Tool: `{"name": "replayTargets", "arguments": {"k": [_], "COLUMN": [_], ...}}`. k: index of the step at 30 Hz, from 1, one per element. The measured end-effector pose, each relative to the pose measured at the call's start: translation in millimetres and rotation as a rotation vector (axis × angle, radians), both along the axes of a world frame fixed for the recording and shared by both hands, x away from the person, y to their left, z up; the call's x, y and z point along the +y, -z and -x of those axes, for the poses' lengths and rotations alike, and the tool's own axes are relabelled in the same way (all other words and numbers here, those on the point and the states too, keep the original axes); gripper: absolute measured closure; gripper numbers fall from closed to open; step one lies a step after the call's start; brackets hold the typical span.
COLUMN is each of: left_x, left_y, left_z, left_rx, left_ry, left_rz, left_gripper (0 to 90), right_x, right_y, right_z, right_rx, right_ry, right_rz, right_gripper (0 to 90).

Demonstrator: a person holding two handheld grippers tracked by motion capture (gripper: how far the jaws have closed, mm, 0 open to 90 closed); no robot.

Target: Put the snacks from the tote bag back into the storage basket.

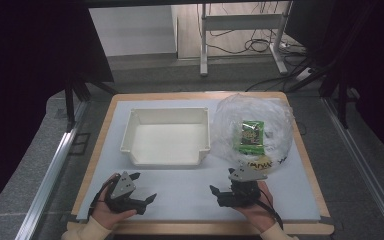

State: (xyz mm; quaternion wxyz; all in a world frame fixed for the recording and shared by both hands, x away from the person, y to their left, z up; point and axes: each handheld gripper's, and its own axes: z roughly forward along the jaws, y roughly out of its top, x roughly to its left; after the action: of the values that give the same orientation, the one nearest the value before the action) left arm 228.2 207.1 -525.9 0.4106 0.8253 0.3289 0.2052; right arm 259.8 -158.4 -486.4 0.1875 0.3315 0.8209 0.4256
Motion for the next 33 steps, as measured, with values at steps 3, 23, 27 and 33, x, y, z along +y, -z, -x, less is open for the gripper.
{"name": "replayTargets", "arguments": {"k": [3,23,27,33], "left_x": [-0.7,0.7,-1.1,-1.2], "left_y": [0.3,0.6,0.9,1.4], "left_z": [-0.5,-0.9,-2.9,-3.4], "left_rx": [0.003,0.009,0.009,0.014], "left_ry": [-0.003,-0.010,-0.010,-0.013], "left_rz": [-0.003,-0.007,-0.008,-0.006], "left_gripper": [10.7,10.8,10.8,10.8], "right_x": [3.4,-6.3,-10.2,-16.7], "right_y": [-4.7,-41.8,-52.2,-61.5], "right_z": [0.8,-22.1,-34.6,-53.2], "right_rx": [-0.024,-0.033,-0.038,-0.019], "right_ry": [0.010,0.049,0.066,0.080], "right_rz": [0.008,-0.054,-0.059,-0.083], "right_gripper": [17.7,22.0,22.3,22.3]}}
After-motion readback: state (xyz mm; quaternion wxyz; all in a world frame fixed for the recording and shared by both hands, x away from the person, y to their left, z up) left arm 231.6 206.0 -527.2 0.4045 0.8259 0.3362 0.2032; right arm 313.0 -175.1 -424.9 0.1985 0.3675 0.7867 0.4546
